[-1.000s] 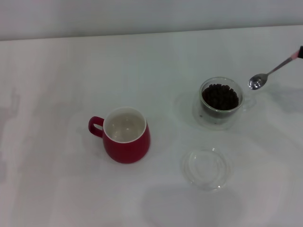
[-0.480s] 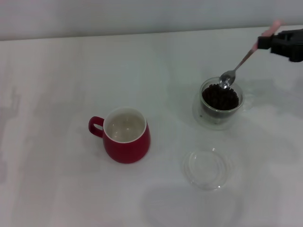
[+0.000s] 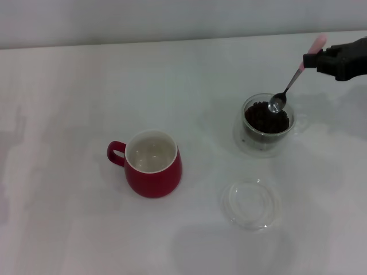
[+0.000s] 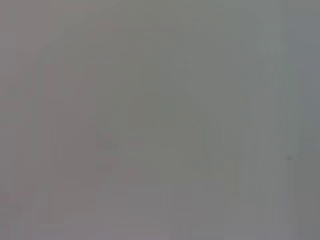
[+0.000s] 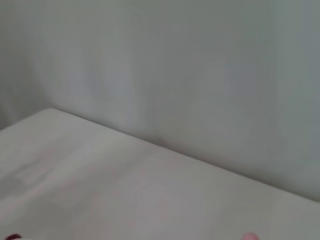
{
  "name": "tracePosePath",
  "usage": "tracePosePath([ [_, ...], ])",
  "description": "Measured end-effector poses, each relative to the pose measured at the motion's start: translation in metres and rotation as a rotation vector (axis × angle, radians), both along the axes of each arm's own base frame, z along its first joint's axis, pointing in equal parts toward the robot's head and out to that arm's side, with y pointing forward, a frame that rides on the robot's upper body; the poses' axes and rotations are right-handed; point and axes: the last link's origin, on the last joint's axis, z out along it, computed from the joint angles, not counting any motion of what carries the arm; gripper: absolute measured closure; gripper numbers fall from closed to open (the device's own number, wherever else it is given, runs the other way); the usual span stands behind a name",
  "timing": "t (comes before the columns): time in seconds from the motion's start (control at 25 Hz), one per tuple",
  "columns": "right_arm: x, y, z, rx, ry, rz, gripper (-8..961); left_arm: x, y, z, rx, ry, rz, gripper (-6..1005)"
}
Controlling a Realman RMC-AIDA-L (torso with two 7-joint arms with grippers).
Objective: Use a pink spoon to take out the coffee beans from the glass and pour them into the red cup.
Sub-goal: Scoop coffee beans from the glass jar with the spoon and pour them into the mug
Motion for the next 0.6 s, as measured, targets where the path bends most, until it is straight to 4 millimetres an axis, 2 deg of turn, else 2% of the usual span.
tracePosePath([
  [0.32,0.013,-0.002,-0.015,-0.038,0.03,-0.055,819,0.0,0.0,-0.001,-0.003,-0.001,-0.002,331],
  [0.6,0.021,-0.003,-0.025,-0.071,0.126,-0.184,819,0.001,0.0,-0.001,-0.007,0.0,-0.004,330],
])
